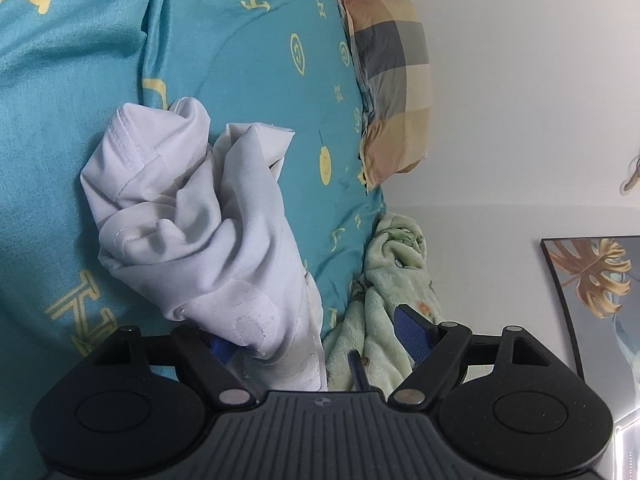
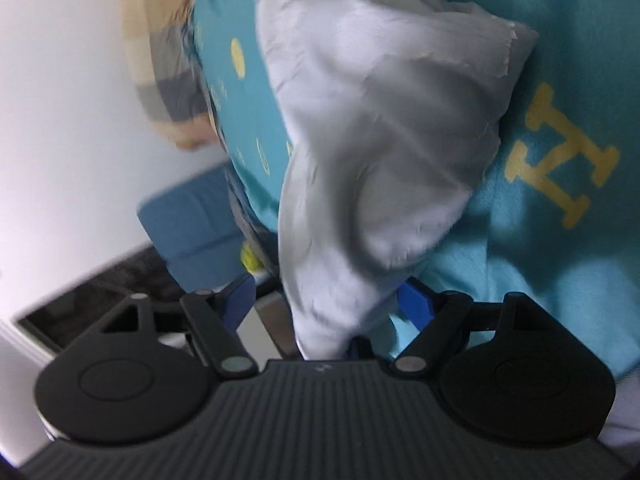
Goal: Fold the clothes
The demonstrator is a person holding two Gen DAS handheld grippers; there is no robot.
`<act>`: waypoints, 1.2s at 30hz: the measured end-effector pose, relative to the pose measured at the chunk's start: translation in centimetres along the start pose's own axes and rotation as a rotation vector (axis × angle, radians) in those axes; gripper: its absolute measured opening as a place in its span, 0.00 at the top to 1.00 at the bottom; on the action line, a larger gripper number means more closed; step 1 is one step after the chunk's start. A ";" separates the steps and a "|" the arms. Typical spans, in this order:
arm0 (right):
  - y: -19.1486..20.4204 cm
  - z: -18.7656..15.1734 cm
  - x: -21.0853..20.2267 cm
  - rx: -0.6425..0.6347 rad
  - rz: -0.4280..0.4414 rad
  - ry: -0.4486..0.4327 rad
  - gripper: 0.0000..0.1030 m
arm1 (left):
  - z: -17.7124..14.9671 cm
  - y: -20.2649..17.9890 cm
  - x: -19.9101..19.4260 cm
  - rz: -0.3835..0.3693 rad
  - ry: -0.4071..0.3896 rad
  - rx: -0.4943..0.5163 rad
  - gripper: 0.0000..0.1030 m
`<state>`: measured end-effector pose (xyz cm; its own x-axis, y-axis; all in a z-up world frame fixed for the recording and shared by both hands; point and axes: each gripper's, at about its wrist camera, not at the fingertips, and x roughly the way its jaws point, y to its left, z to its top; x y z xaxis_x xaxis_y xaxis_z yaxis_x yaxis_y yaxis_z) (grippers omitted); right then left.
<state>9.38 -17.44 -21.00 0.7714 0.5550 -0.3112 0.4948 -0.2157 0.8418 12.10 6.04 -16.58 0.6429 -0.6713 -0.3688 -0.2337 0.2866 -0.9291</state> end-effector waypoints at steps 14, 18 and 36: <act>1.9 1.2 -2.8 -0.176 -0.094 -0.232 0.52 | -0.8 1.4 1.2 0.060 0.071 -0.099 0.17; 2.7 0.8 -2.9 -0.225 -0.029 -0.228 0.65 | -1.5 1.8 2.8 0.063 0.114 -0.121 0.16; 4.7 0.2 -4.7 -0.400 0.030 -0.217 0.70 | 1.4 4.4 1.1 -0.007 -0.048 -0.255 0.60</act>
<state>8.13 -21.22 -15.68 0.8701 0.3632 -0.3331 0.3102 0.1215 0.9429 12.79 7.55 -21.03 0.6775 -0.6381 -0.3658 -0.4014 0.0960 -0.9109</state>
